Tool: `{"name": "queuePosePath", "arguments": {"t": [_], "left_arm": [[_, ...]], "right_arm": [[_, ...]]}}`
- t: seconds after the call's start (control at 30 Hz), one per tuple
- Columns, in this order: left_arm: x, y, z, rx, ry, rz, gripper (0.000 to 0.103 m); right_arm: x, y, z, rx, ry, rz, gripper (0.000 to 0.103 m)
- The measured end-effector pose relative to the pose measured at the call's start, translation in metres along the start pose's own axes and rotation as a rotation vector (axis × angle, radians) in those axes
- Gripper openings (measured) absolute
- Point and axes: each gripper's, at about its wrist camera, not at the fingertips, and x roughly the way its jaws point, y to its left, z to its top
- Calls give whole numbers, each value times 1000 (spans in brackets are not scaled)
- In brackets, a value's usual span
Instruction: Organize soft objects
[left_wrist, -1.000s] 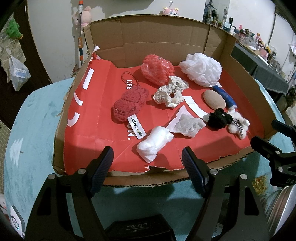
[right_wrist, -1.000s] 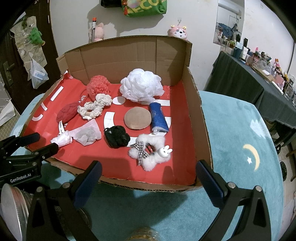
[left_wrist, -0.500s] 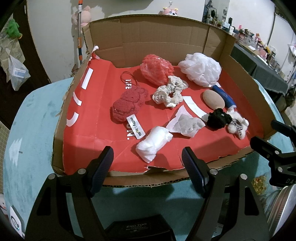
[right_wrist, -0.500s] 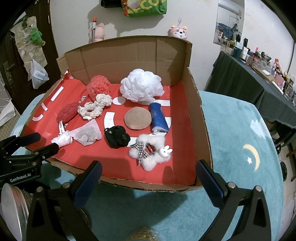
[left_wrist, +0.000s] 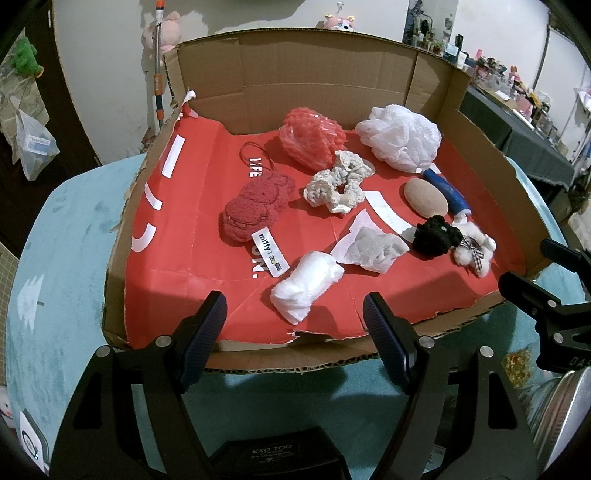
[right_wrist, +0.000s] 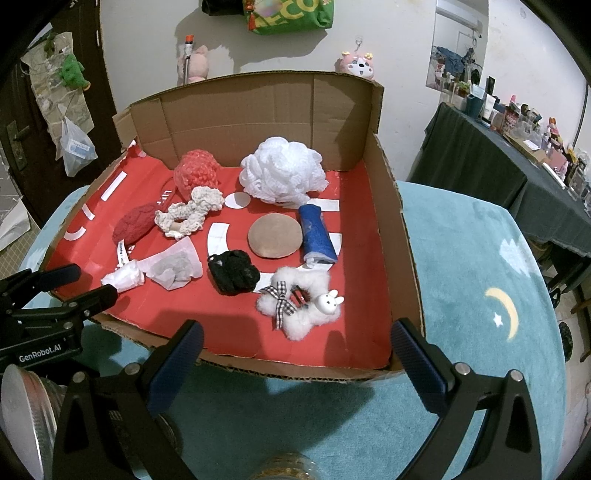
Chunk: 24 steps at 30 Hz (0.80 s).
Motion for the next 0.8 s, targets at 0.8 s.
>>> {"name": "queuePosePath", "arguments": {"t": [0.8], "left_arm": [[-2,6,-1,-33,3,-55,76]], "right_arm": [[-9,-5,5,25,-2,35,103]]}}
